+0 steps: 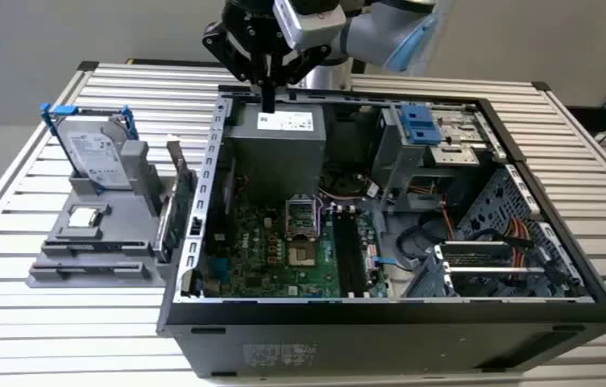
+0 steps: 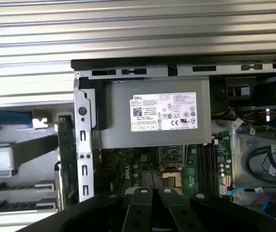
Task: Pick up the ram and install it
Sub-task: 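Reach for the ram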
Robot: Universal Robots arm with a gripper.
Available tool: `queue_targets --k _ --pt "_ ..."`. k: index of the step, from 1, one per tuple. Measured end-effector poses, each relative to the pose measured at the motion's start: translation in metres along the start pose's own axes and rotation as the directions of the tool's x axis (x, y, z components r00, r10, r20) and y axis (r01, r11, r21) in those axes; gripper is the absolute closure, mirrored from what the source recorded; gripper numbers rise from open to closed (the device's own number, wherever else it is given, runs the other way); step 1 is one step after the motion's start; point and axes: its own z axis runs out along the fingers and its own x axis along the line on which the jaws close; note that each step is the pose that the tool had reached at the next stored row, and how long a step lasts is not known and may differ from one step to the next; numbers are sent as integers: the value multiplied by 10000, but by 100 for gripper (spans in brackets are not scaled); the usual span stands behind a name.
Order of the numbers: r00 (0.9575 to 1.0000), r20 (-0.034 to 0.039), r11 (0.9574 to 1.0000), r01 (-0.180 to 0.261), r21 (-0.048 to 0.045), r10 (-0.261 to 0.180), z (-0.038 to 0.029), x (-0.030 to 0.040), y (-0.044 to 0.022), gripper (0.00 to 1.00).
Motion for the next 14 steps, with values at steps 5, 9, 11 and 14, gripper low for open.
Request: queue_targets --k 5,9,11,14 --pt "10000 0 10000 0 0 0 0 0 0 100" --pt "10000 -1 10000 -1 0 1 -1 18 -2 100" --pt "10000 0 10000 0 0 0 -1 36 -2 100" --pt "10000 0 10000 0 0 0 -2 57 -4 100"
